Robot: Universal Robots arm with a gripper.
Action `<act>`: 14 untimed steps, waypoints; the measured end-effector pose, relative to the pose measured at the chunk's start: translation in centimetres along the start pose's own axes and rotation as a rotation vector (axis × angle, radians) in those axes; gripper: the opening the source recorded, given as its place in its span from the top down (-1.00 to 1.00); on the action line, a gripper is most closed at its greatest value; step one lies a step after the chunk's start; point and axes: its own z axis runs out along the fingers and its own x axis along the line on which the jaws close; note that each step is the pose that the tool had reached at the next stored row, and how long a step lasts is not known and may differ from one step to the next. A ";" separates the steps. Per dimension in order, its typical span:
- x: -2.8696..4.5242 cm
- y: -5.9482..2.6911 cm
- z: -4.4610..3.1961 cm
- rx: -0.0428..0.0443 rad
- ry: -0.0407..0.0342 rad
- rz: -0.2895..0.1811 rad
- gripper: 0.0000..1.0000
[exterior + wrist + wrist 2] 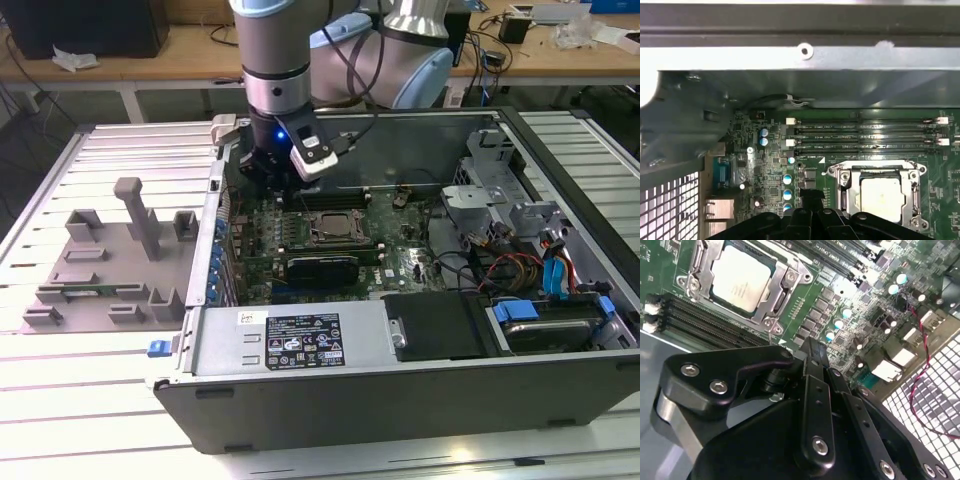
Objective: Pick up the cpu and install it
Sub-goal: 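Install the first cpu locking lever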
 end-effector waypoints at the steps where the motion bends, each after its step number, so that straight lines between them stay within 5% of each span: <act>1: -0.01 0.02 -0.28 0.0000 -0.0004 0.000 0.79; 6: -0.01 0.05 -0.70 -0.0007 -0.0011 0.000 0.79; 8: 0.05 0.05 -0.71 -0.0120 -0.0008 0.000 0.79; 14: 0.21 0.05 -0.68 -0.0880 -0.0006 0.001 0.79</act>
